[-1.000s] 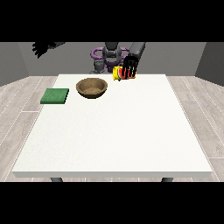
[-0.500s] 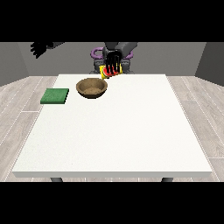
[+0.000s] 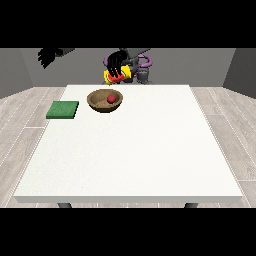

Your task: Pick the cup and pour the ball into the bowl, then pick the bowl and place it on the pad

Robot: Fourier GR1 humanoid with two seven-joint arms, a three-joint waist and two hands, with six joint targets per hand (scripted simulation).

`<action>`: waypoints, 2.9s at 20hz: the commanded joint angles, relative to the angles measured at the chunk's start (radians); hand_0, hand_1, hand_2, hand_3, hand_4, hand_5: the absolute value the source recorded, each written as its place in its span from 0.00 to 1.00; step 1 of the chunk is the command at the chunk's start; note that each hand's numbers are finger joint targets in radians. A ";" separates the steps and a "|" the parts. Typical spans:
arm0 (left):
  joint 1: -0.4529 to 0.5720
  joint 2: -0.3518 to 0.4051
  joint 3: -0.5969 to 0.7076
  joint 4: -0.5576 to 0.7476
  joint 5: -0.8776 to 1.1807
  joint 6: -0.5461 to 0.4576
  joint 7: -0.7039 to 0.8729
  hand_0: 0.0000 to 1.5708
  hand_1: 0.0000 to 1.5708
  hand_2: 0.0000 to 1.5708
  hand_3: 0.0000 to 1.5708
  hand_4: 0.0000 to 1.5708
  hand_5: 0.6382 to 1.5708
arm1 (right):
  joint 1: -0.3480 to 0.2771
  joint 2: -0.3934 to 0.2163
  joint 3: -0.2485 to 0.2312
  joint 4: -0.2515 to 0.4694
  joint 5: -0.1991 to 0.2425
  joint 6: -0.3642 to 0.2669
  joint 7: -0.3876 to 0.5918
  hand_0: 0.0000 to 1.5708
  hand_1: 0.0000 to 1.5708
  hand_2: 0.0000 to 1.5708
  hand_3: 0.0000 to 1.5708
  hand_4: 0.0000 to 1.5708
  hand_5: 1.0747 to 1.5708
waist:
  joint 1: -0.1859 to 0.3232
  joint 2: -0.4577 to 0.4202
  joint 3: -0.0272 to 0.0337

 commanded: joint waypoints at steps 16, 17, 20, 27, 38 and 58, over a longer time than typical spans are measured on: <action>0.239 0.001 0.569 -0.571 0.898 0.408 -0.379 0.00 0.00 0.00 0.00 0.26 0.92 | 0.029 0.096 -0.002 -0.025 0.011 -0.117 -0.008 0.00 0.00 0.00 0.00 0.45 1.00 | 0.189 0.169 -0.0189; 0.233 0.000 0.578 -0.610 0.973 0.364 -0.406 0.00 0.00 0.00 0.00 0.23 0.89 | 0.013 0.129 0.020 -0.029 0.027 -0.149 -0.004 0.00 0.00 0.00 0.00 0.42 1.00 | 0.218 0.178 -0.0174; 0.254 0.054 0.690 -0.683 1.169 0.181 -0.463 0.00 0.00 0.00 0.00 0.00 0.87 | 0.036 0.128 -0.025 -0.021 0.016 -0.188 -0.031 0.00 0.00 0.00 0.00 0.39 1.00 | 0.295 0.190 -0.0115; 0.228 0.320 0.969 -0.645 1.524 -0.212 -0.528 0.00 0.00 0.00 0.00 0.21 0.92 | 0.036 0.232 -0.005 -0.069 0.052 -0.314 -0.080 0.00 0.00 0.00 0.00 0.00 1.00 | 0.358 0.262 -0.0031; 0.240 0.607 1.202 -0.465 1.712 -0.459 -0.540 0.00 0.00 0.00 0.00 0.17 0.93 | -0.072 0.236 0.023 0.123 0.080 -0.286 -0.189 0.00 0.00 0.00 0.00 0.00 1.00 | 0.295 0.335 -0.0002; 0.257 0.658 1.238 -0.513 1.787 -0.485 -0.531 0.00 0.00 0.00 0.00 0.31 0.99 | -0.097 0.293 0.019 0.386 0.157 -0.492 -0.286 1.00 1.00 1.00 1.00 0.70 0.78 | 0.356 0.404 -0.0009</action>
